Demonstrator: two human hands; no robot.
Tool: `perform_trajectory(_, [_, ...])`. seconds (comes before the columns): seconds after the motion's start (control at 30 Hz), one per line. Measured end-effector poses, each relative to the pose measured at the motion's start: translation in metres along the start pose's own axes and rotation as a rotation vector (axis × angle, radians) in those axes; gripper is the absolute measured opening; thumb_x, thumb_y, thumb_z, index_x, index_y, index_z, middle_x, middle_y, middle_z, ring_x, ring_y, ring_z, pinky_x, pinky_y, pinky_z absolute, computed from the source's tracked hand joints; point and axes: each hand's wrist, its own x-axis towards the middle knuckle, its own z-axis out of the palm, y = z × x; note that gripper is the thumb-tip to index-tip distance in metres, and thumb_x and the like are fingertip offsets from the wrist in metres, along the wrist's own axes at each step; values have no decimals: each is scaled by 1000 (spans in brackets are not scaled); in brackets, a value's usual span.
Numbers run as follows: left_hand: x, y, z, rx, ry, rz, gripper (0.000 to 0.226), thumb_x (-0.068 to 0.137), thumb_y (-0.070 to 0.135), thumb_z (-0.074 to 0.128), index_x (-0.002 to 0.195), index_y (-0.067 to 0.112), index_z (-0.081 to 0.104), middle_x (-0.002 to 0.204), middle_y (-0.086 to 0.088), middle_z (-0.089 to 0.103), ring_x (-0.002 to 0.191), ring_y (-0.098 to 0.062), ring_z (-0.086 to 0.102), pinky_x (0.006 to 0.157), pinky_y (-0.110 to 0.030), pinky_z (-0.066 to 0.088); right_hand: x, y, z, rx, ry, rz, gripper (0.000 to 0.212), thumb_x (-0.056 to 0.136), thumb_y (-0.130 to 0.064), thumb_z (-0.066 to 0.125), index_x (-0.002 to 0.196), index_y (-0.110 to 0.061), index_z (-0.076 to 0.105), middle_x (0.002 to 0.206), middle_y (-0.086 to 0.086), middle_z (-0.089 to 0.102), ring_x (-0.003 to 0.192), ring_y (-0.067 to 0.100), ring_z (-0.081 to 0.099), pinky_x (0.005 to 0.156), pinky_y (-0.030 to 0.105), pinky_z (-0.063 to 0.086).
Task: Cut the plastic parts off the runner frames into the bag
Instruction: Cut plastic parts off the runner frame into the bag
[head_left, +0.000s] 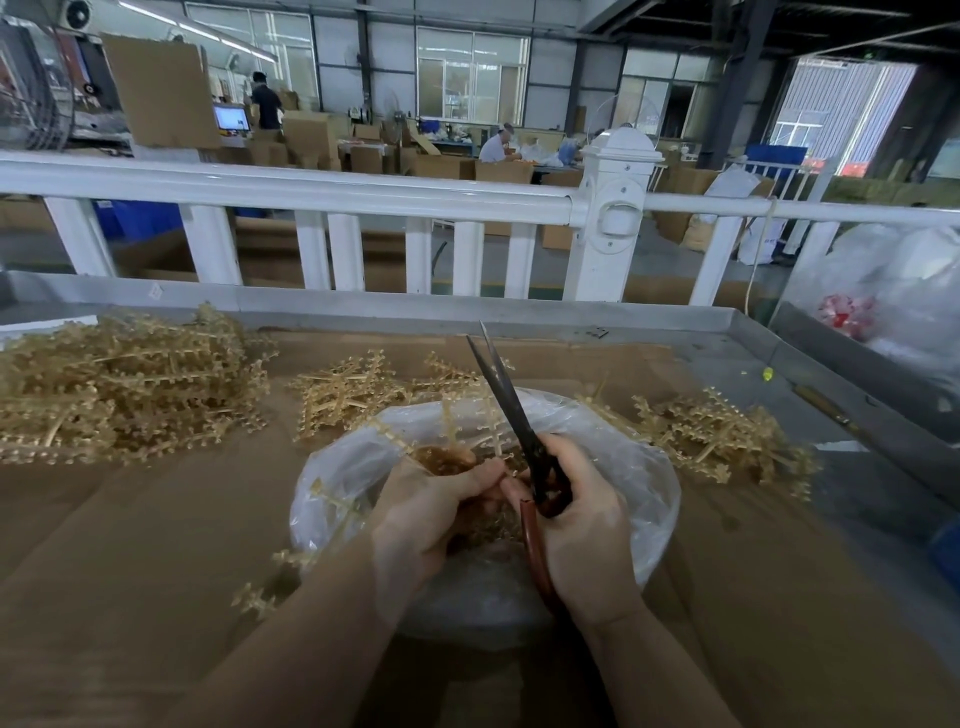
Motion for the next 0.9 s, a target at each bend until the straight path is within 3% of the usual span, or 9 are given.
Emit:
perform_trajectory(0.13, [3,7,0,-88,145,95,30,55,6,76,83,-1,66,67,-12,71,58,-18,69,49,-26,53,-2,2,1,-40,-24,13,28,81,-14,74,105,-24,63,92,-13,65,92,7,64,82,27,51])
perform_trajectory(0.27, [9,20,-11,-63,213,239,17,63,2,76,67,11,61,63,-8,71,58,-16,68,54,-25,53,-3,1,1,-123,-30,67,28,81,-25,74,106,-22,63,89,-11,63,89,8,62,80,32,51])
perform_trajectory(0.5, [14,22,-17,-67,232,366,25,69,-5,74,59,15,65,59,-3,68,56,-15,68,50,-20,52,-5,-6,1,-348,-99,49,37,80,-37,72,111,-20,62,98,-6,63,98,13,55,84,24,45])
perform_trajectory(0.57, [15,21,-18,-19,264,402,22,72,-5,74,62,14,67,60,-4,68,56,-16,67,50,-23,52,-6,-6,1,-425,-161,31,39,82,-43,67,113,-21,61,100,-7,61,99,13,53,82,24,45])
perform_trajectory(0.63, [16,21,-19,15,283,439,12,74,-7,72,80,3,68,67,-6,70,63,-19,68,56,-26,53,-6,-4,1,-480,-224,26,38,85,-46,62,117,-25,59,102,-9,59,100,12,51,81,26,46])
perform_trajectory(0.73, [17,20,-23,40,305,484,24,76,-8,70,98,-8,61,80,-14,71,75,-28,68,64,-32,52,-6,-3,2,-536,-257,24,39,87,-48,57,120,-28,55,104,-9,58,101,12,49,80,26,46])
perform_trajectory(0.8, [16,19,-23,26,301,492,24,78,-8,69,100,-8,60,85,-20,69,78,-33,67,64,-34,54,-7,-4,3,-552,-262,25,39,88,-49,56,120,-28,55,103,-9,58,100,12,50,79,28,48])
perform_trajectory(0.9, [16,17,-22,-31,303,456,16,79,-7,68,84,7,63,74,-9,71,71,-26,68,55,-28,54,-7,-4,4,-535,-247,29,39,87,-48,57,118,-25,57,100,-7,59,98,14,51,77,29,48])
